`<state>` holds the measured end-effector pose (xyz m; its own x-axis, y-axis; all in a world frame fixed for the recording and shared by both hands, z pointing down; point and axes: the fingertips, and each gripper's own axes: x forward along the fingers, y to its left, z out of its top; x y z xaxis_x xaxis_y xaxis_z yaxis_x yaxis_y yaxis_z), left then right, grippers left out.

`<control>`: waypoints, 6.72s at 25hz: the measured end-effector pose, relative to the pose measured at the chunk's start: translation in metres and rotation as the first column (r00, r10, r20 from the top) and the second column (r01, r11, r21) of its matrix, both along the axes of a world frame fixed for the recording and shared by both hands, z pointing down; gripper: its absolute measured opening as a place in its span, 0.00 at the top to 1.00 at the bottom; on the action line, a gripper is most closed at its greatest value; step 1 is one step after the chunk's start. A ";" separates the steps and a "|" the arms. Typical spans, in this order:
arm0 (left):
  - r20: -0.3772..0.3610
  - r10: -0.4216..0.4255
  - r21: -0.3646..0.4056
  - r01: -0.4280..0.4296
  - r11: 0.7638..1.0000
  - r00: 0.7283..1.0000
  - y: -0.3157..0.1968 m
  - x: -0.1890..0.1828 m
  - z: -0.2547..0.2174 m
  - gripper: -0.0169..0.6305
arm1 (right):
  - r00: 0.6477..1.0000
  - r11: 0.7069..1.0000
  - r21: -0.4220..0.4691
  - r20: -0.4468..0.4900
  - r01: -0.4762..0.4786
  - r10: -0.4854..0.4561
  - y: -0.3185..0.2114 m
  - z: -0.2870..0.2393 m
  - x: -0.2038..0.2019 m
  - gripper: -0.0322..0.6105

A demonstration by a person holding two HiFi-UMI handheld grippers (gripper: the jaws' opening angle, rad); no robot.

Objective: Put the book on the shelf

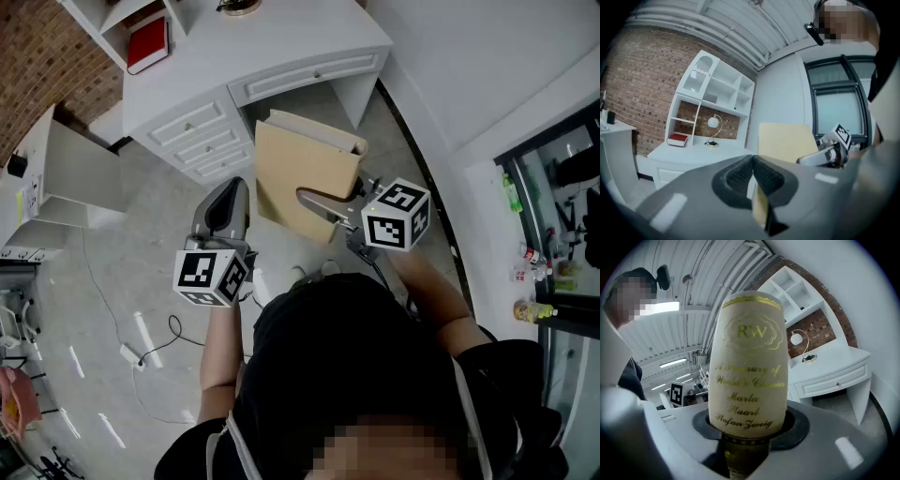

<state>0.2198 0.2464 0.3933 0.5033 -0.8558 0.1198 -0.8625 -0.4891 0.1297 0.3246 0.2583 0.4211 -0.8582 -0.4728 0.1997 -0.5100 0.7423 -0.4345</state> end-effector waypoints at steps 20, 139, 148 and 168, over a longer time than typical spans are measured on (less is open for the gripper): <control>-0.078 0.044 -0.053 -0.049 0.997 0.996 0.012 0.001 0.005 0.98 | 0.999 0.999 -0.042 0.022 -0.026 0.027 0.008 -0.002 -0.003 0.60; -0.076 -0.237 -0.107 0.228 0.968 0.969 -0.347 -0.392 0.019 0.97 | 0.983 0.993 0.084 -0.171 0.078 -0.062 -0.416 -0.032 -0.405 0.60; -0.052 -0.260 -0.094 0.254 0.963 0.964 -0.403 -0.405 0.009 0.97 | 0.980 0.986 0.101 -0.166 0.130 -0.112 -0.469 -0.035 -0.425 0.60; 0.006 -0.254 -0.040 0.254 0.967 0.967 -0.503 -0.400 -0.012 0.97 | 0.975 0.957 0.228 -0.171 0.178 -0.140 -0.573 -0.078 -0.435 0.60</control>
<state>-0.1798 -0.2563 0.3818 0.2703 -0.9499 0.1567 -0.9578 -0.2489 0.1438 -0.1107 -0.3145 0.3433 -0.8948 -0.3826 0.2300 -0.4226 0.8921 -0.1599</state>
